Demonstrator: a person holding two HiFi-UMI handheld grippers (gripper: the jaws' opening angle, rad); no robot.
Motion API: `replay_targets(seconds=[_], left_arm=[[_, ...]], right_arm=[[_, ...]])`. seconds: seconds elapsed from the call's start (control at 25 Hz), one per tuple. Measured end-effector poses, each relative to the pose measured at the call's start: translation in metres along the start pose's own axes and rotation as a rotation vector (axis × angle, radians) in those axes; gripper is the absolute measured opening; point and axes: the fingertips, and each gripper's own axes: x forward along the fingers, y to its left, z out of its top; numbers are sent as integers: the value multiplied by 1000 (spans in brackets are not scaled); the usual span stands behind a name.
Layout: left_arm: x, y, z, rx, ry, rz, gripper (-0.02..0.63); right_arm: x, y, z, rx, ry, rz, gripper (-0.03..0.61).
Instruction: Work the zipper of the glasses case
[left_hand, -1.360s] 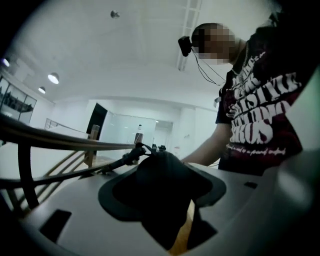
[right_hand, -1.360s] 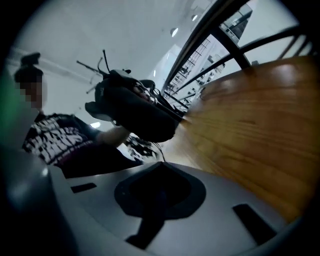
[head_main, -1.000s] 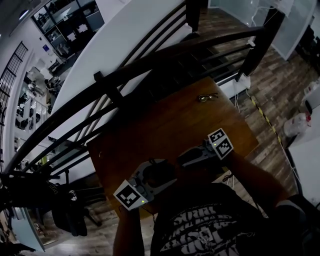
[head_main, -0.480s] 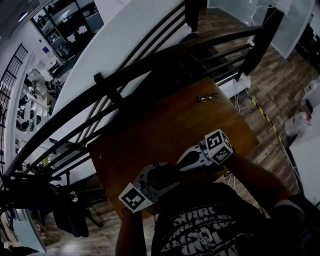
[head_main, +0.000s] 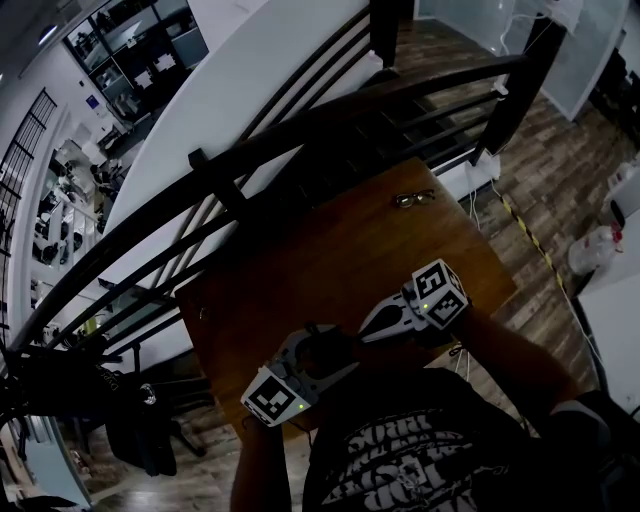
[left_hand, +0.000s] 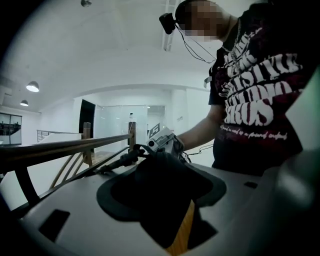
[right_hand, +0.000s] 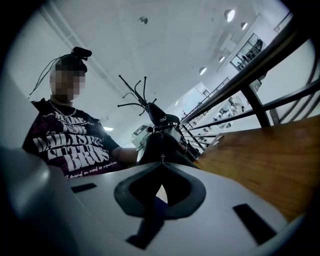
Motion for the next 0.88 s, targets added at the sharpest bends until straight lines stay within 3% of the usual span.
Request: replay_targets(seconds=[0.36, 0.68, 0.88], left_arm=[[6, 3, -34, -39, 137, 14, 272], [39, -7, -151, -44, 465, 24, 281], [45, -12, -187, -59, 589, 68, 281]], right_arm=[[-4, -20, -22, 127, -11, -43, -2], [21, -66, -79, 311, 23, -129, -2], [27, -78, -106, 382, 50, -178, -2]])
